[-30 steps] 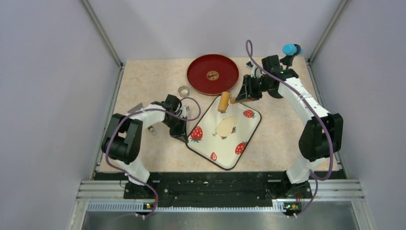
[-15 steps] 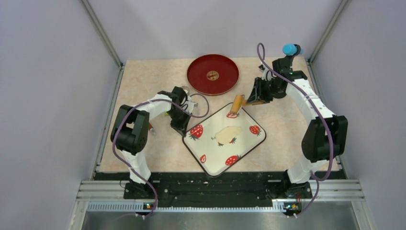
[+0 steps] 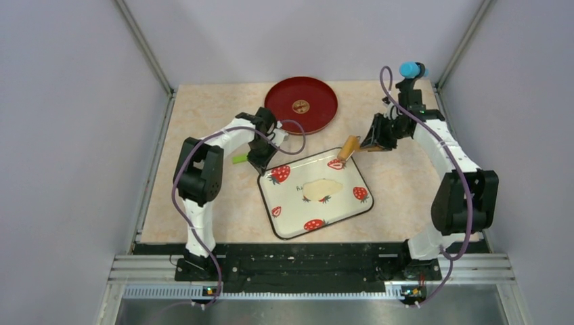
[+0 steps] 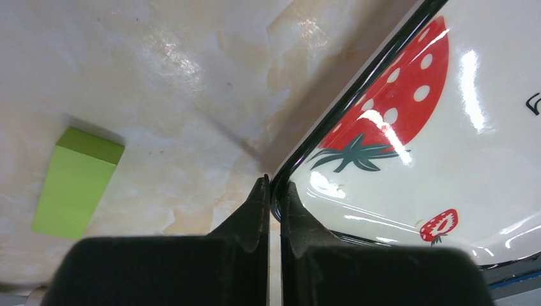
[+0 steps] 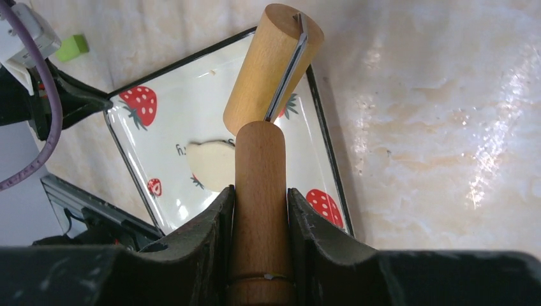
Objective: Roll out the dumpling wrappers from the dough
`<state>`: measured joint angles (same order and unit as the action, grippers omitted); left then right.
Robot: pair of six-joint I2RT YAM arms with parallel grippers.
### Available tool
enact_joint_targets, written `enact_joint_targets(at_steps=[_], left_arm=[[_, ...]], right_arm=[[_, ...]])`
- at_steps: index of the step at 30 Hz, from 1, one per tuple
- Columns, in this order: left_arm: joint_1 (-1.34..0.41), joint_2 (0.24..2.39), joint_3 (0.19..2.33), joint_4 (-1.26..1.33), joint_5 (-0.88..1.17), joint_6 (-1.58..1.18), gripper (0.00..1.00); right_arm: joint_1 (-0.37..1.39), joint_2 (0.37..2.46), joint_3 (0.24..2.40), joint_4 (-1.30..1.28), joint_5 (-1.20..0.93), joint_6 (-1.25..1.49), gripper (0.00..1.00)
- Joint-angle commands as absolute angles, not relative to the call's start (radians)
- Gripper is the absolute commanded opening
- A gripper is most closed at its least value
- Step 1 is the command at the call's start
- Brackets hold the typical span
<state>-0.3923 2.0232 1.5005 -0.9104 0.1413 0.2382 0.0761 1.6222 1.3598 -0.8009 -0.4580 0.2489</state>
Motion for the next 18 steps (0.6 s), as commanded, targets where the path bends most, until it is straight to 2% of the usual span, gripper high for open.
enact_joint_targets(at_steps=[1,9,18], left_arm=[[-0.398,2.088,1.576,-0.892,0.023,0.255,0.00],[-0.405,2.059,1.571,-0.846,-0.026,0.263,0.00],[-0.442,2.128,1.693,-0.856,-0.076,0.267,0.00]], right_arm=[[0.009,1.489,1.266,-0.650,-0.479,0.340,0.00],[-0.149,1.350,1.068,-0.528,-0.514,0.415,0.00],[-0.275,1.282,0.940,-0.454,-0.451,0.464,0.00]])
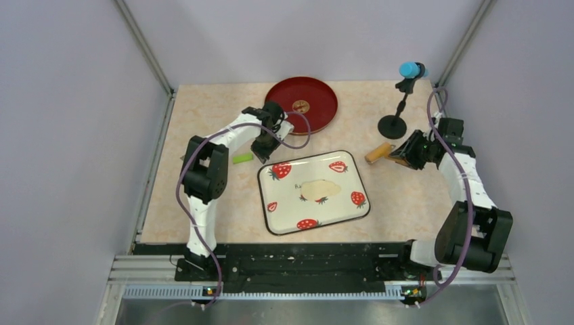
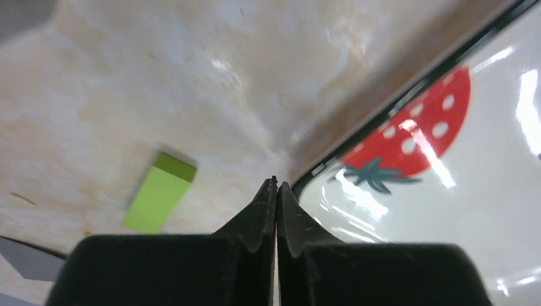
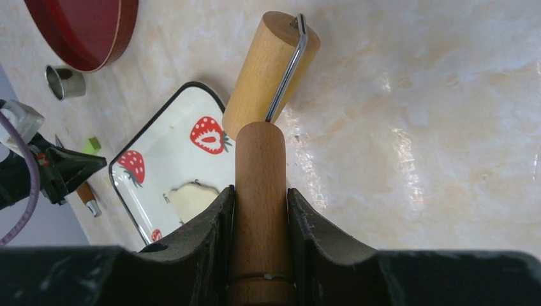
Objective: Roll out the dumpling wrappers from the dough
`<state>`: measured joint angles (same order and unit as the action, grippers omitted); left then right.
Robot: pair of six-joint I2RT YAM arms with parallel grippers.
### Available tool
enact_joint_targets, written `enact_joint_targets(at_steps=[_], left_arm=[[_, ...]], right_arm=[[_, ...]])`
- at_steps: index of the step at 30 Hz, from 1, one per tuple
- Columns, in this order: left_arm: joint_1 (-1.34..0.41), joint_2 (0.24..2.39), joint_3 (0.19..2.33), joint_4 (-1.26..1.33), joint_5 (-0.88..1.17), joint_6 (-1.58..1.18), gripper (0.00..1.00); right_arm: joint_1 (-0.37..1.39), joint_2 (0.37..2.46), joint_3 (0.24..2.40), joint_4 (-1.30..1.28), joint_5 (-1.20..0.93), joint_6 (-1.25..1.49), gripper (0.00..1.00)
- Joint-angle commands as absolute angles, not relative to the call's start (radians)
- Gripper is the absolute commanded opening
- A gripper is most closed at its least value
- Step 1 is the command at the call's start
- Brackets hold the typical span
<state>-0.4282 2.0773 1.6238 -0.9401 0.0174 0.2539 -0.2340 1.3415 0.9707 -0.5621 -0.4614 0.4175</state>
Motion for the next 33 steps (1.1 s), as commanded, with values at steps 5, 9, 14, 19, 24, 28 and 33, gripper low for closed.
enact_joint_targets(at_steps=[5,9,14,19,24,28,33], left_arm=[[-0.453,2.138,1.742,-0.874,-0.099,0.245,0.06],[-0.467,2.062,1.761,-0.879,-0.130,0.224,0.27],[-0.468,1.835,1.670,-0.745,-0.130,0.125,0.44],[-0.455,1.604,1.494,-0.558,-0.074,-0.041,0.72],[-0.392,1.479,1.370,-0.501,0.110,-0.234,0.75],[-0.325,1.427,1.244,-0.455,0.241,-0.380,0.75],[-0.204,1.386,1.065,-0.335,0.462,-0.564,0.75]], right_arm=[[-0.308,1.272,0.857,-0.361,-0.436,0.505,0.00],[-0.308,1.266,0.807,-0.292,-0.418,0.532,0.00],[-0.308,1.280,0.790,-0.296,-0.405,0.518,0.08],[-0.308,1.270,0.788,-0.340,-0.358,0.494,0.31],[-0.308,1.273,0.789,-0.377,-0.322,0.480,0.44],[-0.308,1.271,0.786,-0.393,-0.308,0.478,0.51],[-0.308,1.268,0.778,-0.415,-0.286,0.474,0.61]])
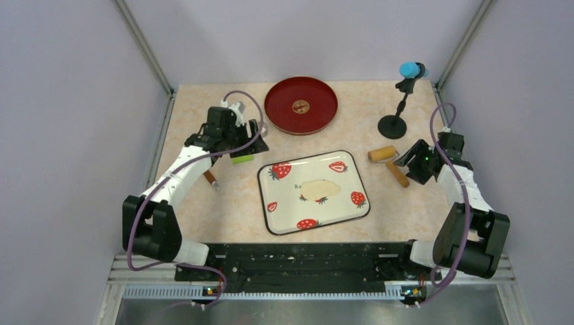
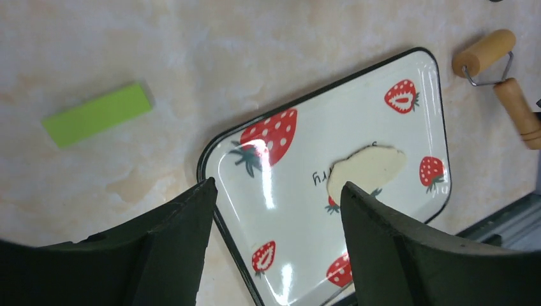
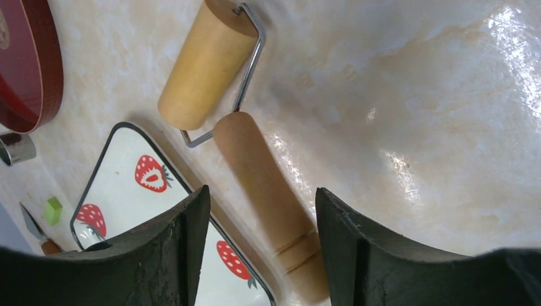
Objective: Roll out the dumpling wrappers from the dough
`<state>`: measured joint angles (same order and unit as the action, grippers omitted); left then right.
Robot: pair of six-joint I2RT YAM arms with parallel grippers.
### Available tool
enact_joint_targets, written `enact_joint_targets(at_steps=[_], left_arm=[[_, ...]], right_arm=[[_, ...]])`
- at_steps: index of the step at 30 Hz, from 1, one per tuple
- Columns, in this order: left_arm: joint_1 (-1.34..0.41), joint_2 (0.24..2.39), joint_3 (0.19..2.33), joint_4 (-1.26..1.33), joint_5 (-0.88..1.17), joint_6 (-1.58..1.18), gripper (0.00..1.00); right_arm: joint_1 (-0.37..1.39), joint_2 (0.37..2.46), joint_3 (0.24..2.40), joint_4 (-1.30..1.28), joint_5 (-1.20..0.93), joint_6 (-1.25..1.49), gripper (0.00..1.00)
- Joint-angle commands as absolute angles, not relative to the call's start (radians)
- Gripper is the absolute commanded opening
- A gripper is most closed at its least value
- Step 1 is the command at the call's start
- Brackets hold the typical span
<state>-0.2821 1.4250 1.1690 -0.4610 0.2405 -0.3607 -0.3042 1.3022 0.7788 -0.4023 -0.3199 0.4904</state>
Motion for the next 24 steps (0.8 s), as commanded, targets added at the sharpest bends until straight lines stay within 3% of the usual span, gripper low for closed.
enact_joint_targets(at_steps=[1,5,7,8,17,24], left_arm=[[-0.180,1.381,1.036,-0.316,0.488,-0.593,0.76],[-0.098,1.385,0.961,-0.273,0.538,-0.660,0.75],[-0.058,1.397,0.944,-0.257,0.556,-0.685,0.76],[-0.034,1.404,0.939,-0.246,0.567,-0.704,0.76],[0.077,1.583,1.033,-0.142,0.649,-0.844,0.75],[0.079,1.781,1.241,-0.204,0.597,-0.847,0.64]], right_arm=[[-0.308,1.267,0.777,-0.419,-0.281,0.473,0.63],[-0.308,1.255,0.778,-0.438,-0.255,0.470,0.73],[-0.308,1.242,0.776,-0.439,-0.243,0.472,0.89],[-0.308,1.240,0.777,-0.439,-0.242,0.473,0.91],[-0.307,1.272,0.807,-0.458,-0.292,0.464,0.94],[-0.287,1.299,0.811,-0.459,-0.327,0.463,0.94]])
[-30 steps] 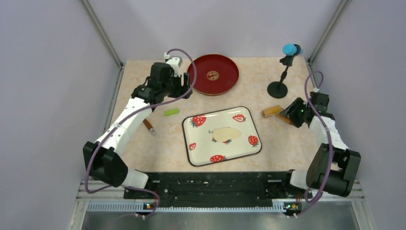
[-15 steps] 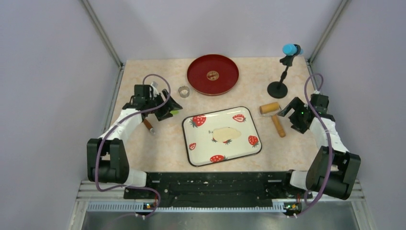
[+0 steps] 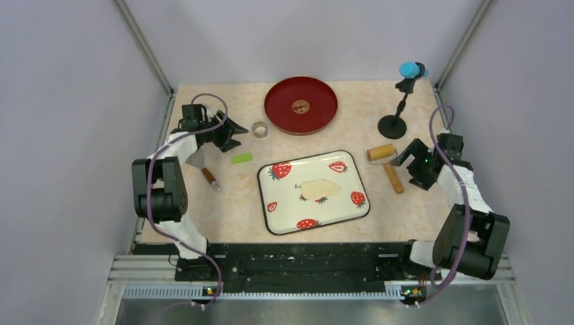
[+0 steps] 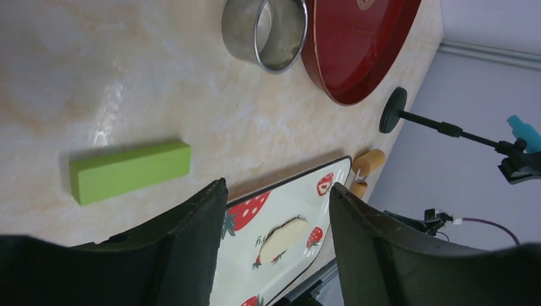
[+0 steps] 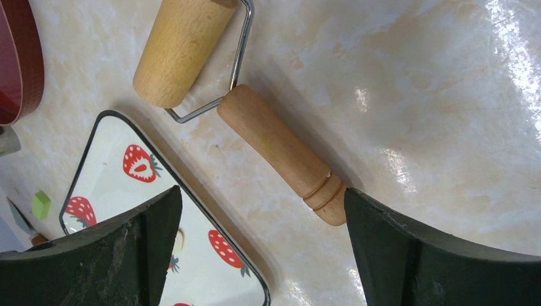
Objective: Roll out the dumpling wrappers from the dough
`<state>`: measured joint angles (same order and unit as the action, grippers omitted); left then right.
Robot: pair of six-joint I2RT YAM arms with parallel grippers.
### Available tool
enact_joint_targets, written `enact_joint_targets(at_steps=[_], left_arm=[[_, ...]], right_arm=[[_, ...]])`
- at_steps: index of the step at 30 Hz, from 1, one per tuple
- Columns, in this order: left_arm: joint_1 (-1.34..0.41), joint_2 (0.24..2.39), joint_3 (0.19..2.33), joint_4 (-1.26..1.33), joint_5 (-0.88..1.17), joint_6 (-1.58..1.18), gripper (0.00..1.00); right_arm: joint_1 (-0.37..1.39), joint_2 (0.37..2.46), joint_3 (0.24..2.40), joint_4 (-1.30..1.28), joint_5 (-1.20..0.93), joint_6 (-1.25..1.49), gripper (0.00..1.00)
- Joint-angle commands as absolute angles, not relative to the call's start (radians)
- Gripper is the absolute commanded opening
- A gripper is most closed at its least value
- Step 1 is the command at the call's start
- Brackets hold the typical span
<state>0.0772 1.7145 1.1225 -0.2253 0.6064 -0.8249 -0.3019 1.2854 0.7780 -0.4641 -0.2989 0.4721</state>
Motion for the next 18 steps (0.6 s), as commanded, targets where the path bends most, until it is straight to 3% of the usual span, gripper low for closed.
enact_joint_targets(at_steps=[1,7,18], left_arm=[[0.080,1.806,1.268,-0.216,0.589,-0.848,0.63],[0.073,1.957,1.441,-0.296,0.522,-0.859,0.54],[0.005,2.127,1.606,-0.385,0.456,-0.823,0.51]], right_arm=[[-0.283,1.307,0.813,-0.458,-0.329,0.463,0.94],[-0.270,1.346,0.824,-0.459,-0.333,0.462,0.94],[-0.268,1.407,0.865,-0.465,-0.358,0.439,0.93]])
